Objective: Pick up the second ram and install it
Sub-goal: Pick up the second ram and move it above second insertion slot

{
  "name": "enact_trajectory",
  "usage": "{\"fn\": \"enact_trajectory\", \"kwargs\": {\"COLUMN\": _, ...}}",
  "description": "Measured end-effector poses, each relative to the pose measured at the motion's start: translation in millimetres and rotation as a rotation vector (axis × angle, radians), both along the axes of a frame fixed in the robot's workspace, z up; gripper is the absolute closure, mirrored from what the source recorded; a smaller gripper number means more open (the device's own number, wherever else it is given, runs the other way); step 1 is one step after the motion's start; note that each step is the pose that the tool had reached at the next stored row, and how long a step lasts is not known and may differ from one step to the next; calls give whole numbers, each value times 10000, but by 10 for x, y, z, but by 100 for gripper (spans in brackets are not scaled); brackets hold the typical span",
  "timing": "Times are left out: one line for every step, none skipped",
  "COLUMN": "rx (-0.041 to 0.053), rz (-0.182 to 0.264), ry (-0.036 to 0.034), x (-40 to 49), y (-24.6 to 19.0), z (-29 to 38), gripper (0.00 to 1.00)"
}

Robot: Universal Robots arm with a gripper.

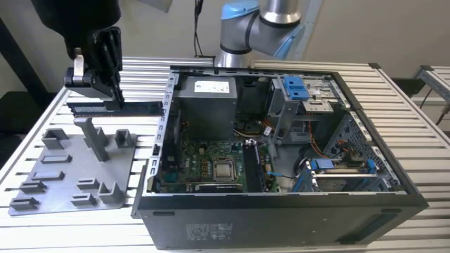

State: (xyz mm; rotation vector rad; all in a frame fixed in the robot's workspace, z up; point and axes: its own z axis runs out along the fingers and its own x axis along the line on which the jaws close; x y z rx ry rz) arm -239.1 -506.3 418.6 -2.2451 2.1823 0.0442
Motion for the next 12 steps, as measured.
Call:
{"fn": "enact_trajectory", "kwargs": {"rx": 0, "rz": 0, "ry": 1, "x": 21, "y": 0, "z": 0, "gripper": 86}}
{"fn": "enact_trajectory", "kwargs": {"rx": 1, "rz": 0, "ry": 0, "x": 38, "y": 0, "z": 0, "gripper": 86}}
{"fn": "enact_trajectory", "kwargs": {"rx": 0, "rz": -1, "ry": 1, "x": 57, "y": 0, "z": 0, "gripper": 86}}
{"fn": "enact_trajectory", "kwargs": {"rx": 0, "rz": -1, "ry": 1, "x": 75, "y": 0, "z": 0, "gripper": 86}}
{"fn": "enact_trajectory", "kwargs": {"rx": 0, "rz": -1, "ry": 1, "x": 90, "y": 0, "z": 0, "gripper": 86}}
{"fn": "enact_trajectory", "kwargs": {"rx": 1, "rz": -1, "ry": 1, "x": 110, "y": 0, "z": 0, "gripper": 86}}
{"fn": "enact_trajectory", "kwargs": {"rx": 0, "rz": -2, "ry": 1, "x": 132, "y": 0, "z": 0, "gripper": 86}}
{"fn": "enact_trajectory", "kwargs": {"rx": 1, "rz": -1, "ry": 0, "x": 156, "y": 0, "z": -1, "gripper": 86}}
{"fn": "enact_trajectory", "kwargs": {"rx": 1, "rz": -1, "ry": 1, "x": 185, "y": 0, "z": -1, "gripper": 86}}
{"fn": "enact_trajectory", "kwargs": {"rx": 0, "rz": -1, "ry": 1, "x": 217, "y": 0, "z": -1, "gripper": 86}}
{"fn": "enact_trajectory", "kwargs": {"rx": 0, "rz": -1, "ry": 1, "x": 251, "y": 0, "z": 0, "gripper": 86}}
{"fn": "enact_trajectory", "kwargs": {"rx": 1, "rz": -1, "ry": 0, "x": 287, "y": 0, "z": -1, "gripper": 86}}
